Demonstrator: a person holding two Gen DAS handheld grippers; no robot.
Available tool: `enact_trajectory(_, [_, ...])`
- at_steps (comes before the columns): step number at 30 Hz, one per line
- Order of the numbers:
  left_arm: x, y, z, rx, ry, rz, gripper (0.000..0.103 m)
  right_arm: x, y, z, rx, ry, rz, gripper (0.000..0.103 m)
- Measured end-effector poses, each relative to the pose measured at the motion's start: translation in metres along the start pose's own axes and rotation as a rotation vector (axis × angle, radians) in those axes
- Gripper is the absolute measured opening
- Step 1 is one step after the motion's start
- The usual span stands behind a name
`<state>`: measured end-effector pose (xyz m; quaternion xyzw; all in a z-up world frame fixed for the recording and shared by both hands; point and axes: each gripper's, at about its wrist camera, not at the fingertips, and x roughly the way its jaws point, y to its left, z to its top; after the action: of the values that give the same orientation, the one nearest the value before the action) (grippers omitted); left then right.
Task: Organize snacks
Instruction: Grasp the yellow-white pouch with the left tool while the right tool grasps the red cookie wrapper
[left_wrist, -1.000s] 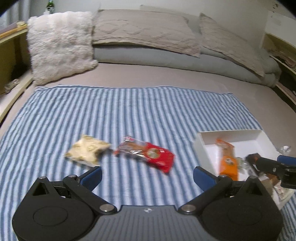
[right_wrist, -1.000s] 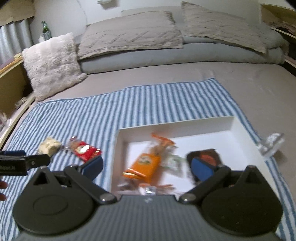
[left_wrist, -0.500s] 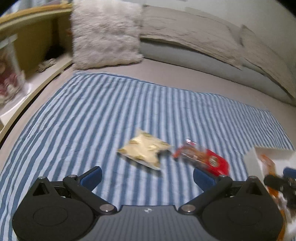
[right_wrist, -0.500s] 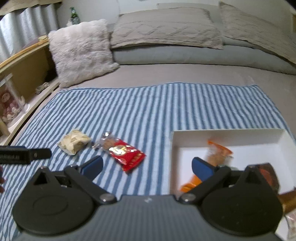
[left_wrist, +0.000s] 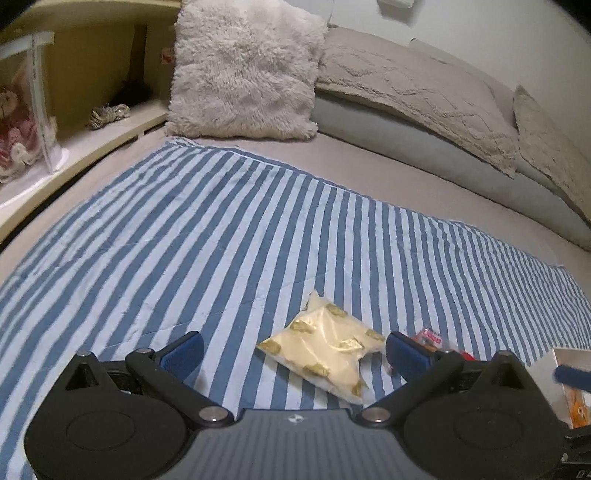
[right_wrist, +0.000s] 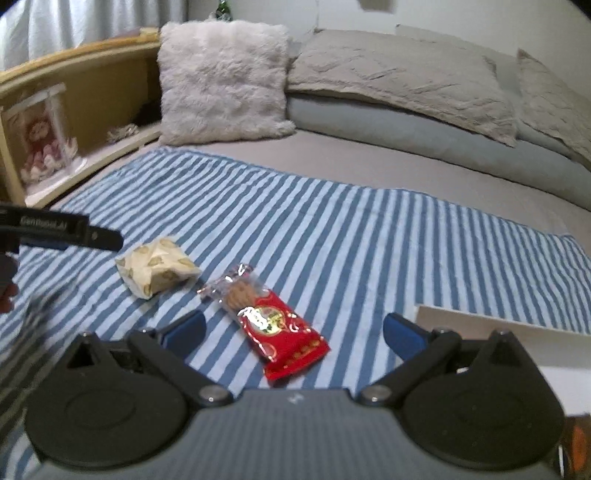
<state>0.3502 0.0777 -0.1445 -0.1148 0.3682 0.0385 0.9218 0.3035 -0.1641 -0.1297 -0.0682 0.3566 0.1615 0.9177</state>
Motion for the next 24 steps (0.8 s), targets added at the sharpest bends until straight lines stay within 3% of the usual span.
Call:
enact_trajectory(2, [0.007,0.002,0.000,-0.015,-0.004,-0.007,0.103,0.013,-0.002,0.007,0.052,0.047,0.035,0.103])
enact_trajectory(8, [0.023,0.006,0.005,-0.065,-0.024,-0.101,0.103,0.034,-0.013,0.026,0.211,-0.014,0.129,0.103])
enact_trajectory(17, [0.041,0.009,0.004,-0.090,-0.029,-0.129,0.103,0.060,-0.001,0.016,0.099,0.069,0.116,0.103])
enact_trajectory(24, [0.041,0.009,0.005,-0.125,-0.020,-0.179,0.103,0.067,0.009,0.003,-0.007,0.135,0.157,0.103])
